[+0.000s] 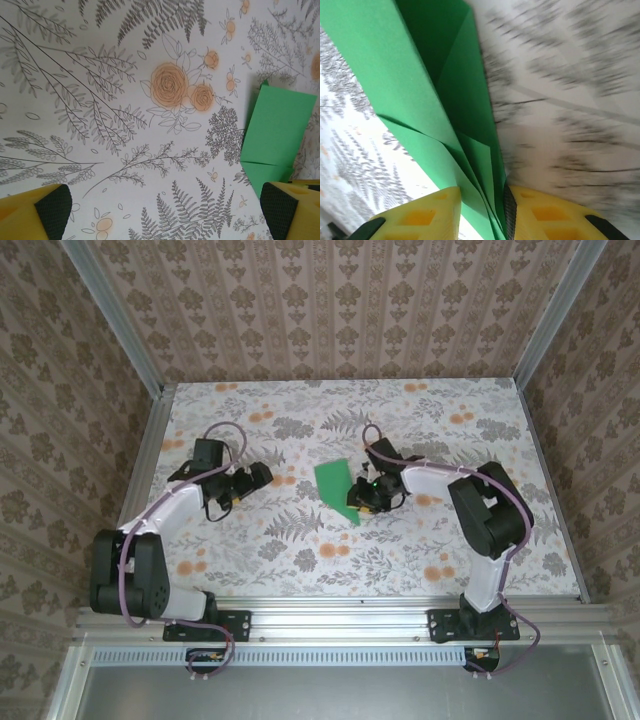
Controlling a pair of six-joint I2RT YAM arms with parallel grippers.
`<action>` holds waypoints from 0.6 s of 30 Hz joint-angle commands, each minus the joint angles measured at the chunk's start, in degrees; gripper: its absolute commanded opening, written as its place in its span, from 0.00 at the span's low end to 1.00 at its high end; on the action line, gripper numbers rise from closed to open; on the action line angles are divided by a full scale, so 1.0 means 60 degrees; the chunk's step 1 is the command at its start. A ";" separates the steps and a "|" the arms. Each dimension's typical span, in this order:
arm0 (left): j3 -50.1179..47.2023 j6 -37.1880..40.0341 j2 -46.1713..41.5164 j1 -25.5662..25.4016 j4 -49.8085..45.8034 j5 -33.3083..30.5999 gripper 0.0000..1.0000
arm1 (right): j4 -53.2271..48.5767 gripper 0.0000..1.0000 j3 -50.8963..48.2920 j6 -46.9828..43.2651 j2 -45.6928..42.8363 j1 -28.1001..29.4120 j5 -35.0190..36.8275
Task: Fold a paper plane with a square sheet of paper (pick it up from the middle)
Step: Rotate the paper at the center of the table.
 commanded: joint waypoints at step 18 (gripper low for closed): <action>-0.0208 -0.0804 0.0691 -0.1087 0.0787 0.0133 1.00 | -0.1710 0.41 0.1127 -0.0508 -0.1104 0.1282 0.2292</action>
